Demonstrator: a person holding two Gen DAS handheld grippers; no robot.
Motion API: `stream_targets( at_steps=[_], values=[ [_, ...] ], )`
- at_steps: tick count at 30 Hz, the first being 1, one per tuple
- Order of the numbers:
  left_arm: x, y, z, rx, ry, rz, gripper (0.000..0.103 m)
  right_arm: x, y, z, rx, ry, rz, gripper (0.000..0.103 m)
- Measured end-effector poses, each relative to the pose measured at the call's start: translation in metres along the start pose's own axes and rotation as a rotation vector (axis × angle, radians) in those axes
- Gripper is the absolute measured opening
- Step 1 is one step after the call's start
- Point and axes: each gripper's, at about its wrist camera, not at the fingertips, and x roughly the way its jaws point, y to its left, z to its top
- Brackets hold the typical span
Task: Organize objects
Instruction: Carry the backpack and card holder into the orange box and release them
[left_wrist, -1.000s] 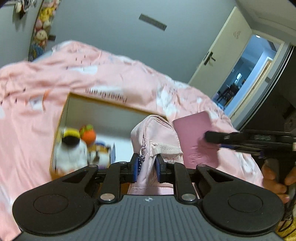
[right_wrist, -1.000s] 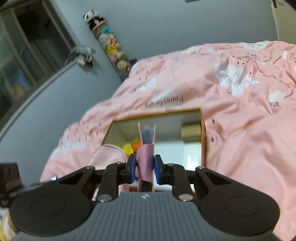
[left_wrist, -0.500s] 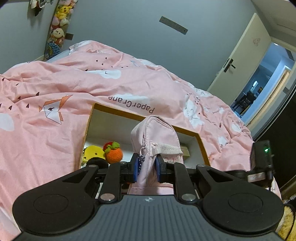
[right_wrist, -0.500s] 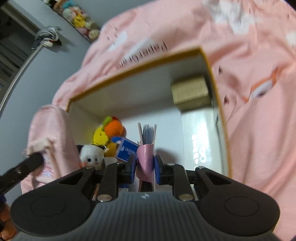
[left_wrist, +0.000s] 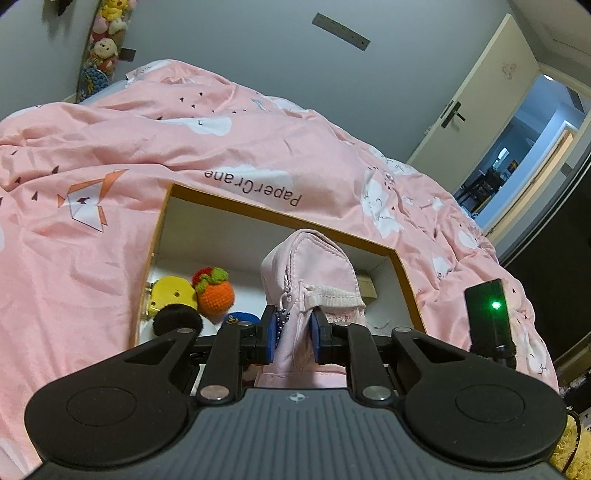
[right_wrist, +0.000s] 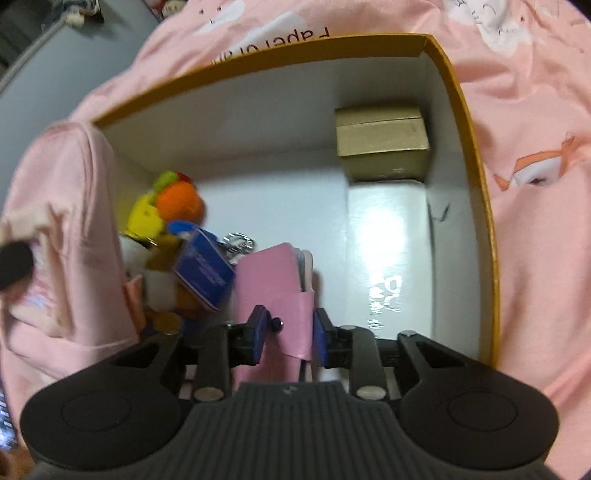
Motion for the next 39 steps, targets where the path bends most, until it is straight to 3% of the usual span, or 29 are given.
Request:
stream_targets(
  at_steps=[6,10,12,14,16,22,30,35,39],
  values=[
    [0.003,-0.004,-0.001,-0.030,0.022,-0.017,0.021,-0.020,-0.002,-0.005,-0.016,-0.060,-0.017,0.040],
    [0.008,-0.011,-0.002,-0.033,0.044,-0.027,0.021,-0.056,0.000,-0.017,-0.028,-0.218,-0.048,0.042],
    [0.015,-0.015,-0.003,-0.051,0.065,-0.051,0.021,-0.075,0.002,-0.026,-0.052,-0.322,-0.124,0.052],
    [0.026,-0.021,-0.005,-0.071,0.094,-0.066,0.021,-0.091,0.003,-0.033,-0.076,-0.405,-0.201,0.053],
    [0.041,-0.025,-0.009,-0.087,0.126,-0.054,0.021,-0.101,-0.001,-0.038,-0.071,-0.446,-0.213,0.053],
    [0.080,-0.024,-0.023,-0.103,0.220,0.006,0.021,-0.107,-0.013,-0.043,-0.044,-0.472,-0.212,0.053],
    [0.101,-0.024,-0.033,-0.045,0.286,0.097,0.022,-0.095,-0.016,-0.049,-0.034,-0.469,-0.193,0.053],
    [0.106,-0.031,-0.036,0.032,0.305,0.176,0.029,-0.095,-0.018,-0.051,-0.027,-0.464,-0.195,0.054],
    [0.108,-0.045,-0.040,0.159,0.311,0.218,0.033,-0.095,-0.016,-0.054,-0.031,-0.459,-0.192,0.054]
  ],
)
